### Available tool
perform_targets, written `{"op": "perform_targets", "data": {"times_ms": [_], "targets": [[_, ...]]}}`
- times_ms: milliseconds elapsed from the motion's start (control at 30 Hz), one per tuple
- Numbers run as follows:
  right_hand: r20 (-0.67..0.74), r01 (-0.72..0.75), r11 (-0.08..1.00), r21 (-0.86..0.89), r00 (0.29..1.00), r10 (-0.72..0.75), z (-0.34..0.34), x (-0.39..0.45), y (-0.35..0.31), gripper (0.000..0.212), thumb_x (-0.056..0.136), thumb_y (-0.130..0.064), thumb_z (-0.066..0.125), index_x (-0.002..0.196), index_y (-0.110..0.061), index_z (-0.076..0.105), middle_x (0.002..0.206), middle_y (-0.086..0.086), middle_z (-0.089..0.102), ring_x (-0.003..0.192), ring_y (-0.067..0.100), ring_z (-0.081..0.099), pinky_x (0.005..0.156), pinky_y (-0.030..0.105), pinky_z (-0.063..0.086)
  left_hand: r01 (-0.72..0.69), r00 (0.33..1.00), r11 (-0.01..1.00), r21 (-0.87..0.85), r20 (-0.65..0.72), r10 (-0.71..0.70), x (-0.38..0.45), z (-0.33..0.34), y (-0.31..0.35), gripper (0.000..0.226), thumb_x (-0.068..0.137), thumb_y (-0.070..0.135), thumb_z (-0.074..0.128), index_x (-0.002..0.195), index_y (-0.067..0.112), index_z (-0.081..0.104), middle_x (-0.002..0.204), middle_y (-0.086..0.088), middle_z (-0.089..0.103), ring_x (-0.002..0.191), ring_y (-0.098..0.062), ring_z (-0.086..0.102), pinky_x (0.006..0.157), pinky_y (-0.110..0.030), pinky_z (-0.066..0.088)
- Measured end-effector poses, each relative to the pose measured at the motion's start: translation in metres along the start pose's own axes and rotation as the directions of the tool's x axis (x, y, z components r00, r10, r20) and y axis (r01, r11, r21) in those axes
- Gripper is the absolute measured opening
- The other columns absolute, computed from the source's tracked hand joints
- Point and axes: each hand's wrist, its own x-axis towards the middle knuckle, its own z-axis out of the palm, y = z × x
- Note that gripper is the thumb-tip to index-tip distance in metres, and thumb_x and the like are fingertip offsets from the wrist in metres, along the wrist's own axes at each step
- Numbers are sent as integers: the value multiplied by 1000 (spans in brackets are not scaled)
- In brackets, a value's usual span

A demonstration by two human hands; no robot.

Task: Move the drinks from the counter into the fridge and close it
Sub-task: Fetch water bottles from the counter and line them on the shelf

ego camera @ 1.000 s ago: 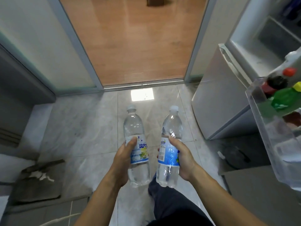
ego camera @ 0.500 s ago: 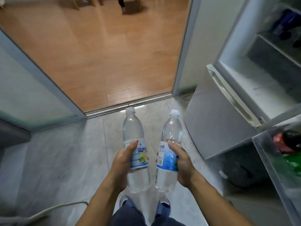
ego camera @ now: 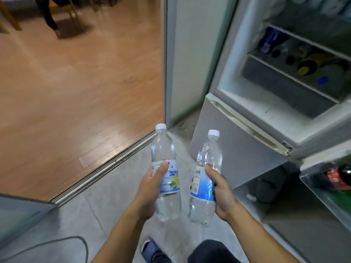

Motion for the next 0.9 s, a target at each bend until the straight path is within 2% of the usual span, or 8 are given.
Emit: {"op": "perform_targets", "data": {"times_ms": [133, 300, 400, 533, 600, 700, 800, 900], "targets": [[-109, 55, 994, 96, 993, -44, 8, 15, -18, 78, 59, -53, 79, 122, -10, 63, 109, 21, 73, 96, 36, 72, 83, 46, 58, 26, 994, 999, 36, 103, -30, 41, 9, 35, 61, 66, 54, 72, 110, 12, 68, 94, -14, 76, 76, -26, 74, 59, -33, 57], [-234, 135, 974, 180, 968, -91, -7, 36, -48, 78, 57, -54, 80, 119, -8, 66, 94, 16, 74, 81, 29, 73, 73, 39, 57, 15, 973, 991, 130, 227, -45, 89, 50, 69, 65, 74, 54, 74, 120, 8, 64, 98, -15, 74, 83, -30, 71, 72, -40, 56], [-288, 194, 961, 199, 948, -132, -23, 51, -73, 80, 54, -56, 80, 117, -8, 68, 95, 15, 75, 81, 28, 73, 76, 40, 57, 2, 955, 982, 187, 290, -57, 115, 83, 89, 66, 72, 56, 69, 119, 10, 65, 98, -14, 75, 81, -29, 73, 70, -38, 56], [-318, 241, 942, 235, 935, -160, -42, 69, -110, 84, 50, -61, 84, 117, -13, 71, 108, 18, 74, 95, 34, 72, 89, 48, 57, 12, 926, 976, 217, 365, -92, 143, 129, 118, 67, 71, 59, 66, 118, 11, 67, 97, -14, 76, 79, -29, 75, 62, -35, 58], [-334, 259, 939, 226, 926, -175, -53, 75, -130, 90, 45, -66, 86, 116, -13, 71, 108, 18, 74, 94, 32, 73, 85, 44, 58, 12, 906, 977, 212, 411, -100, 155, 154, 133, 70, 72, 58, 68, 122, 10, 65, 96, -12, 75, 78, -27, 73, 65, -36, 57], [-367, 285, 926, 248, 912, -182, -70, 84, -165, 81, 52, -61, 83, 114, -11, 71, 103, 16, 75, 88, 30, 74, 76, 39, 58, 12, 885, 977, 211, 453, -109, 172, 196, 150, 74, 70, 57, 75, 125, 9, 62, 95, -13, 73, 79, -26, 72, 68, -38, 58], [-437, 392, 881, 263, 863, -254, -86, 88, -204, 58, 58, -58, 80, 101, -19, 77, 98, 13, 76, 84, 28, 74, 68, 36, 60, 52, 845, 985, 167, 518, -133, 187, 236, 165, 76, 69, 55, 72, 125, 4, 61, 91, -13, 72, 73, -24, 71, 63, -37, 58], [-523, 490, 841, 230, 791, -318, -101, 93, -245, 41, 67, -52, 75, 101, -28, 75, 96, 6, 77, 87, 26, 74, 75, 42, 62, 93, 797, 983, 161, 580, -170, 206, 273, 184, 69, 71, 53, 74, 117, 2, 65, 88, -15, 70, 71, -28, 69, 66, -39, 57]]}}
